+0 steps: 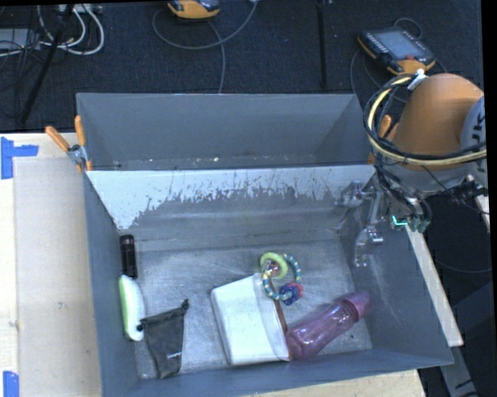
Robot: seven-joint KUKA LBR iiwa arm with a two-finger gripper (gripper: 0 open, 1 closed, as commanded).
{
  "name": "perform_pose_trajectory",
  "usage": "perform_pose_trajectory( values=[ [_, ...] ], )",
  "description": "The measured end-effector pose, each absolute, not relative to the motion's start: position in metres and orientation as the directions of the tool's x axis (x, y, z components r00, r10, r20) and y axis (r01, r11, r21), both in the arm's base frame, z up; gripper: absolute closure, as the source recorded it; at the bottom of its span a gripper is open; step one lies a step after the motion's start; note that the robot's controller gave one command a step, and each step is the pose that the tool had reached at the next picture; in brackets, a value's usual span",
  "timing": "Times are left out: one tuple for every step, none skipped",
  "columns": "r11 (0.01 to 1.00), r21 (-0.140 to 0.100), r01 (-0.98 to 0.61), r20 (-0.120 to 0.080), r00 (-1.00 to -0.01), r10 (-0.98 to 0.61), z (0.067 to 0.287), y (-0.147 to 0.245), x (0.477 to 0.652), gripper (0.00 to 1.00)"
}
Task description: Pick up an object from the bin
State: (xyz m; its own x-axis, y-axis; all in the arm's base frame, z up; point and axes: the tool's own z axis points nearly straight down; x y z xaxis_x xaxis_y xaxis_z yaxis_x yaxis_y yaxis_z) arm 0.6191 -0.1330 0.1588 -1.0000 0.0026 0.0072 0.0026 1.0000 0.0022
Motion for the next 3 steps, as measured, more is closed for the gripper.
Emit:
perform_pose_trajectory(
  values=[
    [1.000, 0.000, 0.000, 0.000, -1.000, 0.000, 0.163, -0.133, 0.621, 0.00],
    [0.999, 0.001, -0.033, 0.003, -0.999, -0.033, 0.177, -0.121, 0.566, 0.00],
    [0.999, 0.001, -0.039, 0.002, -0.999, -0.039, 0.183, -0.120, 0.523, 0.00]
  ],
)
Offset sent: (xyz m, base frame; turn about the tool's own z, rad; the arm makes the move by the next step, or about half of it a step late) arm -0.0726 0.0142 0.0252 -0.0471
